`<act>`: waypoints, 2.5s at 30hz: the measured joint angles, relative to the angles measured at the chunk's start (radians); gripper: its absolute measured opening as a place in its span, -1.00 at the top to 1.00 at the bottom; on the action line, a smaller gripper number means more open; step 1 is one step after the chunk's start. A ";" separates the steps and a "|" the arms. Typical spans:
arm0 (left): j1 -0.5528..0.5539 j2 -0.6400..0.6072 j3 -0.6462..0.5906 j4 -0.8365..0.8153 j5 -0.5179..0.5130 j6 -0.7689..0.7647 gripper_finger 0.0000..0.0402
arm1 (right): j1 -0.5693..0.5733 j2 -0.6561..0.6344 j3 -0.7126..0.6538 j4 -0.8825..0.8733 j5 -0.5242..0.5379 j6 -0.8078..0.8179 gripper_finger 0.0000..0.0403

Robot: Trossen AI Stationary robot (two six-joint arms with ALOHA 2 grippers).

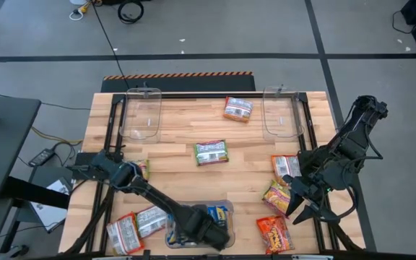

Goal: Sort Maruchan noodles
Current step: Put the blue noodle pack into the bottom transparent bin, then put the green noodle pack into the top right transparent bin

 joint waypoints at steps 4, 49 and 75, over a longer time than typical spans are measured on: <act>0.020 0.000 0.000 -0.030 0.006 0.013 0.03 | 0.001 0.000 0.000 0.000 0.000 0.000 0.25; -0.025 -0.019 0.186 -0.205 -0.066 0.020 0.99 | 0.089 0.000 0.000 -0.003 0.077 0.042 0.25; 0.040 -0.190 0.176 -0.395 -0.460 0.524 0.47 | -0.056 0.092 0.022 -0.164 0.177 0.083 0.25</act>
